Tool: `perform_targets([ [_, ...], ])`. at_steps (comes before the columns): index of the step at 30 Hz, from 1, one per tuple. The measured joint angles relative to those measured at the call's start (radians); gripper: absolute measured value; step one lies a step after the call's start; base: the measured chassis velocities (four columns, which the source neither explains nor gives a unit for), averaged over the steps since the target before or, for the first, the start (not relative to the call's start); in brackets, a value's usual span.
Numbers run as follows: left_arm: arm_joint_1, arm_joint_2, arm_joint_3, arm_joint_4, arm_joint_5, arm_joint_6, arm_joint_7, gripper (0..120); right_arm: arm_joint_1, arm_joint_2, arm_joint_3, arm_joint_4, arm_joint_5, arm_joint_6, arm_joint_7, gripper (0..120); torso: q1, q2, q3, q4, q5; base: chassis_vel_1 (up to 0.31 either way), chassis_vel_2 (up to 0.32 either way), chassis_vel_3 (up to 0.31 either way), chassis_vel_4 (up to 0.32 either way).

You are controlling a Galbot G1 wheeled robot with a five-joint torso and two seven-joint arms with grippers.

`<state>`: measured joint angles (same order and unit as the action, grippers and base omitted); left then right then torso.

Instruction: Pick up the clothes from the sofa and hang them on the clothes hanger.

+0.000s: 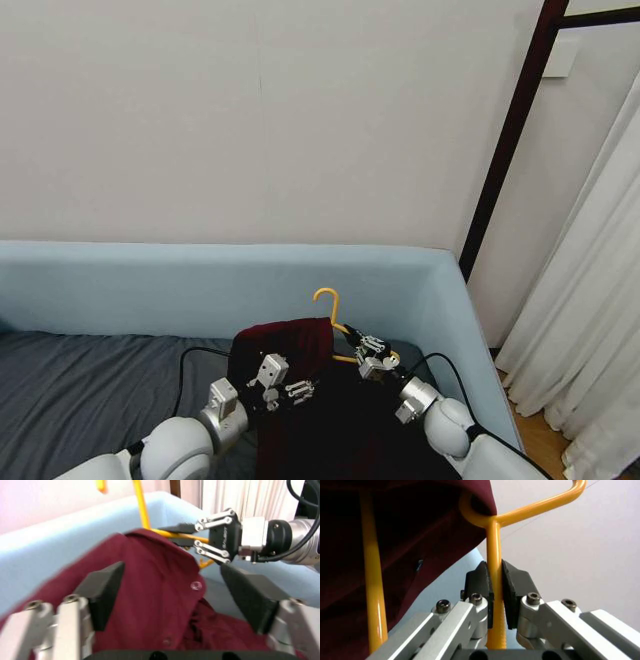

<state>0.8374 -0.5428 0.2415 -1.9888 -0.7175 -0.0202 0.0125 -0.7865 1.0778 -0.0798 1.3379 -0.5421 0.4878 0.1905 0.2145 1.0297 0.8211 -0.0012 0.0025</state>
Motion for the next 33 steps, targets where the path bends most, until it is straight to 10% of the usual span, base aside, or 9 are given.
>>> perform_targets([
  [11,-0.045,0.134,-0.127,-0.029,-0.112,0.0,0.091,112,-0.009,0.005,0.052,0.002,-0.128,0.087,0.047,5,0.0,0.0,0.0,-0.0003,0.0001,0.0,0.0,0.0,0.0],
  [23,-0.085,0.212,-0.144,0.089,-0.165,-0.023,0.334,112,0.036,0.042,0.035,-0.016,-0.242,0.134,0.083,5,0.0,0.0,0.0,-0.0001,0.0,0.0,0.0,0.0,0.0],
  [33,-0.295,0.126,0.087,0.287,-0.157,-0.04,0.467,94,0.038,0.048,0.025,-0.021,-0.284,0.155,0.09,5,0.0,0.0,0.0,-0.0003,0.0,0.0,0.0,0.0,0.0],
])
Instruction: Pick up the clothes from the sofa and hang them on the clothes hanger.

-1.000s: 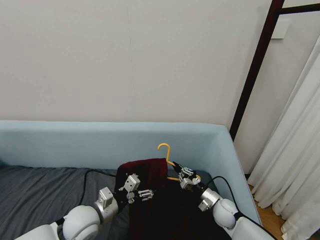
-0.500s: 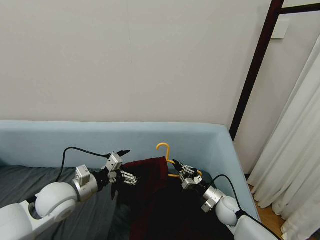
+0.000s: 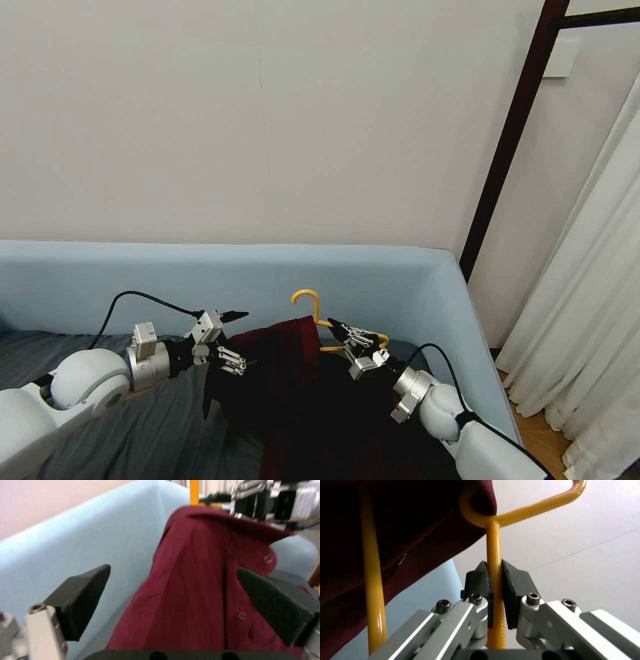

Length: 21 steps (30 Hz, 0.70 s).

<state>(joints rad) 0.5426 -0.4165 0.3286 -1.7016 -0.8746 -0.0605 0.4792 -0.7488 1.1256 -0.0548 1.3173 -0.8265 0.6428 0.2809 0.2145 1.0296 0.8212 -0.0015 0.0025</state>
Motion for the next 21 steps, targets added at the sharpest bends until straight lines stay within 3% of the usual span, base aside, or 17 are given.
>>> perform_targets([
  [1,0.0,0.0,0.0,0.0,0.0,0.0,0.0,94,0.0,0.0,0.0,0.0,0.0,0.0,0.0,5,0.0,0.0,0.0,0.0,0.0,0.0,0.0,0.0,0.0],
  [5,-0.166,-0.054,0.138,0.108,0.003,-0.011,0.049,89,-0.008,-0.006,0.005,0.004,-0.005,0.001,0.0,5,0.0,0.0,0.0,-0.0003,0.0001,0.0,0.0,0.0,0.0],
  [11,-0.247,-0.063,0.184,0.151,-0.028,-0.015,0.166,77,-0.008,-0.011,0.01,0.0,-0.027,0.01,0.001,5,0.0,0.0,0.0,0.0001,0.0003,0.0,0.0,0.0,0.0],
  [14,-0.266,-0.071,0.194,0.186,-0.039,-0.027,0.324,63,-0.003,-0.011,0.012,-0.007,-0.037,0.023,0.001,5,0.0,0.0,0.0,0.0005,0.0002,0.0,0.0,0.0,0.0],
  [21,-0.325,-0.118,0.238,0.244,-0.017,-0.029,0.347,41,-0.002,-0.015,0.009,-0.004,-0.038,0.028,-0.001,5,0.0,0.0,0.0,0.0001,0.0002,0.0,0.0,0.0,0.0],
])
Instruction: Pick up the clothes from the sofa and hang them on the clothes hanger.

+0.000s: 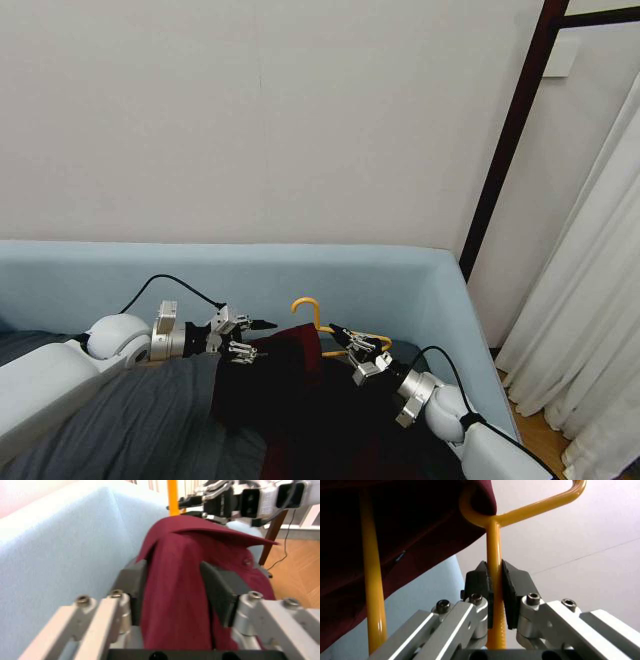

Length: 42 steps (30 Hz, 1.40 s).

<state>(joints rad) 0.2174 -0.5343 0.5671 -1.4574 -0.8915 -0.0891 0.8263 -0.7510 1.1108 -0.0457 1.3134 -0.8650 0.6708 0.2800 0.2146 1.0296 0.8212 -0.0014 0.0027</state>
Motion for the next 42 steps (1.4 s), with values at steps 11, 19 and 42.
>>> perform_targets([
  [11,-0.108,-0.096,0.128,0.118,0.062,-0.044,0.077,19,-0.006,-0.015,0.009,0.014,-0.01,0.0,-0.001,5,0.0,0.0,0.0,0.0001,0.0,0.0,0.0,0.0,0.0],
  [19,-0.145,-0.132,0.184,0.171,0.091,-0.06,0.109,8,-0.009,-0.016,0.018,0.016,-0.029,0.005,0.002,5,0.0,0.0,0.0,0.0,-0.0002,0.0,0.0,0.0,0.0],
  [42,-0.146,-0.122,0.183,0.151,0.101,-0.062,0.064,15,-0.015,-0.023,0.001,0.034,0.012,-0.013,-0.002,5,0.0,0.0,0.0,0.0,0.0,0.0,0.0,0.0,0.0],
])
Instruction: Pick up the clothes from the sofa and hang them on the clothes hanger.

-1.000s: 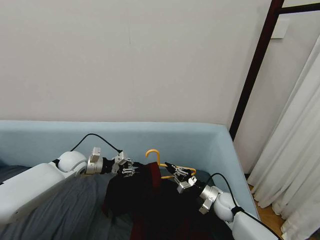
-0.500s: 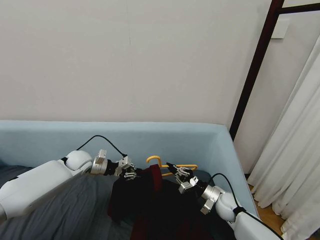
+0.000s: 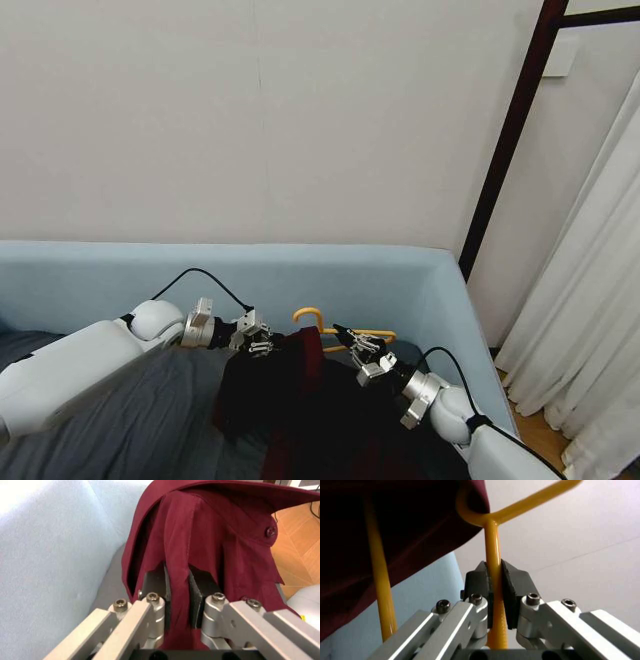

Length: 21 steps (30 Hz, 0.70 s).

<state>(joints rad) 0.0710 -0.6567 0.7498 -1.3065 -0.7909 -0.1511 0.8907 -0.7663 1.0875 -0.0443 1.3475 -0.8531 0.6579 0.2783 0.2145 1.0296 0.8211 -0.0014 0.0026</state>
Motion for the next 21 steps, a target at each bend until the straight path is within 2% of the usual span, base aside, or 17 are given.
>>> perform_targets([
  [3,0.001,-0.004,0.003,0.003,0.003,0.0,0.0,28,-0.001,0.001,-0.001,0.005,0.002,0.0,0.0,5,0.0,0.0,0.0,0.0,0.0,0.0,0.0,0.0,0.0],
  [5,0.002,-0.006,0.005,0.005,0.004,0.001,0.0,32,-0.002,0.001,-0.002,0.007,0.002,-0.001,-0.001,5,0.0,0.0,0.0,0.0,0.0,0.0,0.0,0.0,0.0],
  [8,0.004,-0.016,0.007,0.014,0.018,-0.002,0.001,47,-0.004,-0.003,-0.002,0.011,0.003,-0.003,-0.002,5,0.0,0.0,0.0,0.0,0.0,0.0,0.0,0.0,0.0],
  [10,0.005,-0.02,0.007,0.016,0.021,-0.002,0.001,50,-0.004,-0.005,-0.002,0.012,0.005,-0.003,-0.002,5,0.0,0.0,0.0,0.0,-0.0001,0.0,0.0,0.0,0.0],
  [14,0.005,-0.033,0.007,0.026,0.034,-0.004,0.003,66,-0.005,-0.007,-0.002,0.018,0.007,-0.005,-0.003,5,0.0,0.0,0.0,-0.0001,0.0,0.0,0.0,0.0,0.0],
  [21,0.001,-0.037,0.005,0.033,0.03,-0.007,0.002,75,-0.008,-0.009,-0.003,0.019,0.01,-0.005,-0.003,5,0.0,0.0,0.0,0.0,0.0,0.0,0.0,0.0,0.0],
])
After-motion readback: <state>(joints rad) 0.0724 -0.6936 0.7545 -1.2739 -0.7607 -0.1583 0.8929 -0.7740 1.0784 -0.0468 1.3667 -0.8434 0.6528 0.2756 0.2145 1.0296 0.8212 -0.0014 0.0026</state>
